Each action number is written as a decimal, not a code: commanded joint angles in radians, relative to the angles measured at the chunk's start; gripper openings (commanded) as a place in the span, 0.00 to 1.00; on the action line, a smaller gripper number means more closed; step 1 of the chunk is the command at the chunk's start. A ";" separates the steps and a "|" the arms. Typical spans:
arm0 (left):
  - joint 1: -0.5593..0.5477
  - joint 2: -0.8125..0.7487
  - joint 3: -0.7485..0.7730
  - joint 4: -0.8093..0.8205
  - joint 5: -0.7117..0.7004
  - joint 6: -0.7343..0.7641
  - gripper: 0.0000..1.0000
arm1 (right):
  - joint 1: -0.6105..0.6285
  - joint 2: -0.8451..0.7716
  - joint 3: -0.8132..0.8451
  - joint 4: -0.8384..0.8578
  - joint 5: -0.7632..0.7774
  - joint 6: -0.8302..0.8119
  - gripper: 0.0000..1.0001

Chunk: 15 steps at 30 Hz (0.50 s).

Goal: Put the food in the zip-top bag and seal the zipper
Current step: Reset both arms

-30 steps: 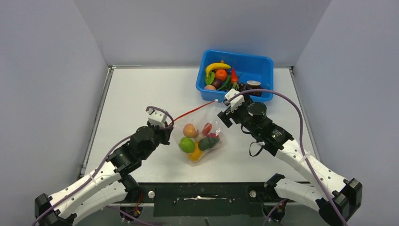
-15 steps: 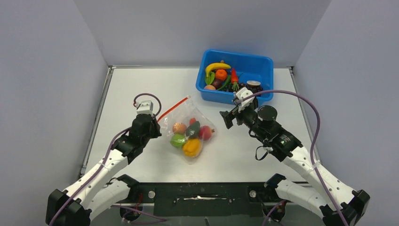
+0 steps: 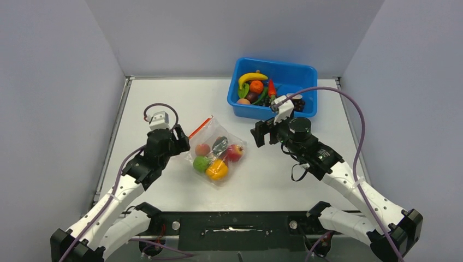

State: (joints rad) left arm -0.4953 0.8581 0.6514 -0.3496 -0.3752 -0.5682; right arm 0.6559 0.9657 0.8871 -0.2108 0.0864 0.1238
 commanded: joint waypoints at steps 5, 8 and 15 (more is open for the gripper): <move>0.004 -0.089 0.145 0.046 0.117 0.020 0.68 | 0.006 -0.002 0.027 0.071 0.069 0.256 0.98; 0.004 -0.141 0.152 0.070 0.172 0.049 0.70 | 0.006 -0.004 0.023 0.053 0.173 0.342 0.98; 0.004 -0.264 0.114 0.128 0.210 0.069 0.74 | 0.005 0.010 0.061 -0.084 0.341 0.421 0.98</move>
State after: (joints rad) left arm -0.4953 0.6559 0.7528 -0.3229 -0.2188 -0.5224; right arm 0.6559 0.9783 0.8940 -0.2546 0.2935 0.4641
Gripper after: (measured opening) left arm 0.733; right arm 0.975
